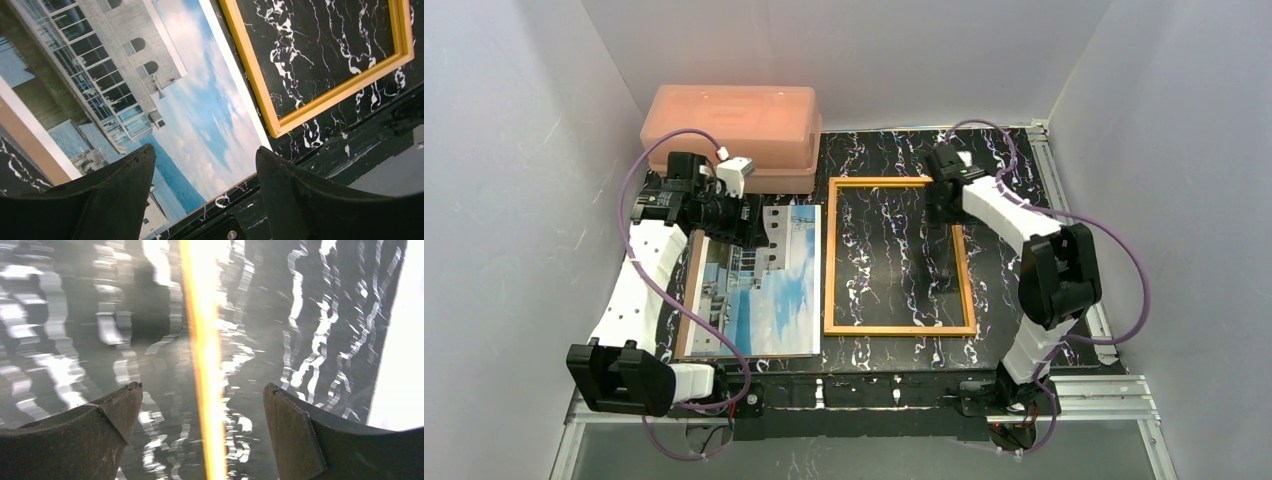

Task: Put the photo into the frame
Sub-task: Turn over the photo frame at the center of the board, then move the photo frame to the center of the board.

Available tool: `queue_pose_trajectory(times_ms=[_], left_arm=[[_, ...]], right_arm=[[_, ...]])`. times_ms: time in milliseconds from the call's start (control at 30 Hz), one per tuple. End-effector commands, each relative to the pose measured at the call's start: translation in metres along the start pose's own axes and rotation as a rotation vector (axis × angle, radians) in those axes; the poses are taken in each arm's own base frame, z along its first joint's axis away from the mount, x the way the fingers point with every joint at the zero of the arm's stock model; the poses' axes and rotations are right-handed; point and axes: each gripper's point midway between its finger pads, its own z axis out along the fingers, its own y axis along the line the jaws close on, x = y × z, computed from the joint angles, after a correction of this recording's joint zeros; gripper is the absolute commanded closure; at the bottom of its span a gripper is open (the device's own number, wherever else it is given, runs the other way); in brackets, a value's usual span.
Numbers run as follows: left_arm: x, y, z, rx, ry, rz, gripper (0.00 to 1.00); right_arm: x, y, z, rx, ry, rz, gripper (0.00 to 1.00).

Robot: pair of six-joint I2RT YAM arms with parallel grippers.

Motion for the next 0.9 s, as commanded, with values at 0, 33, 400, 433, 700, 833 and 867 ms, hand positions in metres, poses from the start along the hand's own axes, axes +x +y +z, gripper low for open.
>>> queue_pose_trajectory(times_ms=[0, 33, 400, 433, 700, 833, 867], left_arm=[[-0.009, 0.011, -0.019, 0.011, -0.015, -0.059, 0.24], [-0.010, 0.024, -0.024, -0.007, -0.016, -0.097, 0.20], [0.025, 0.115, -0.061, -0.142, 0.056, -0.272, 0.16], [0.030, 0.120, -0.061, -0.156, 0.069, -0.274, 0.16], [0.079, 0.153, -0.044, -0.224, 0.178, -0.302, 0.15], [0.095, 0.167, -0.038, -0.268, 0.214, -0.266, 0.15], [0.097, 0.170, -0.037, -0.277, 0.221, -0.258, 0.15]], right_arm=[[-0.036, 0.095, -0.079, -0.195, -0.249, 0.083, 0.02], [-0.033, 0.118, -0.090, -0.234, -0.278, 0.087, 0.03], [0.015, 0.305, -0.108, -0.624, -0.242, 0.048, 0.15], [0.019, 0.311, -0.103, -0.622, -0.227, 0.038, 0.18], [0.043, 0.314, -0.075, -0.570, -0.211, 0.021, 0.41], [0.056, 0.297, -0.067, -0.521, -0.200, 0.034, 0.54], [0.058, 0.292, -0.066, -0.509, -0.201, 0.041, 0.56]])
